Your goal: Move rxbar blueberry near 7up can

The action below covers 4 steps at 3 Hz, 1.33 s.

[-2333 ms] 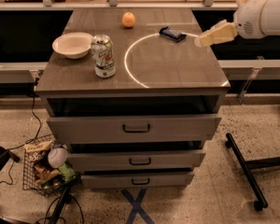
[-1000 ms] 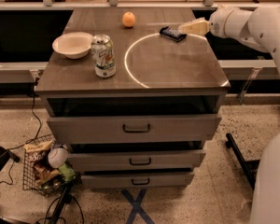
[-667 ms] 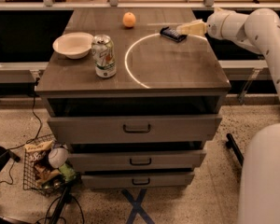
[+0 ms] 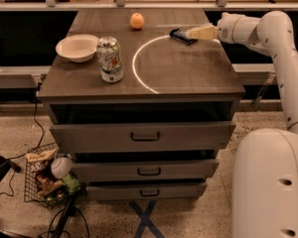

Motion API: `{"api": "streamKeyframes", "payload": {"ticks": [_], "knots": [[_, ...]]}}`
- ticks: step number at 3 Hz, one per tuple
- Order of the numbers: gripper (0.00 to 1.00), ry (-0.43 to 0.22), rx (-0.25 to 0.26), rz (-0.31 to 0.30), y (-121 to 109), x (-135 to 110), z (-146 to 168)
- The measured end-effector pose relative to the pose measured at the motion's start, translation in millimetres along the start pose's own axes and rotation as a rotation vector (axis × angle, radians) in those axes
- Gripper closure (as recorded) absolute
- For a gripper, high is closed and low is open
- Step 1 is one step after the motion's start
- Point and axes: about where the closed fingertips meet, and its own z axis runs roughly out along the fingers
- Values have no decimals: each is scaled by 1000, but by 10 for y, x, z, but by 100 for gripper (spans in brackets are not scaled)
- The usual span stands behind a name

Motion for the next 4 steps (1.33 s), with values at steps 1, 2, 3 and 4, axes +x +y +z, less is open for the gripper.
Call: {"api": "streamKeyframes", "payload": {"ticks": [1,2,3,4], "knots": [[0,33,-43,11,50,62,53],[0,33,-43,11,51,62,54],[0,28,-63,8,122,66,121],[0,30,-81,3,185,82,189]]}}
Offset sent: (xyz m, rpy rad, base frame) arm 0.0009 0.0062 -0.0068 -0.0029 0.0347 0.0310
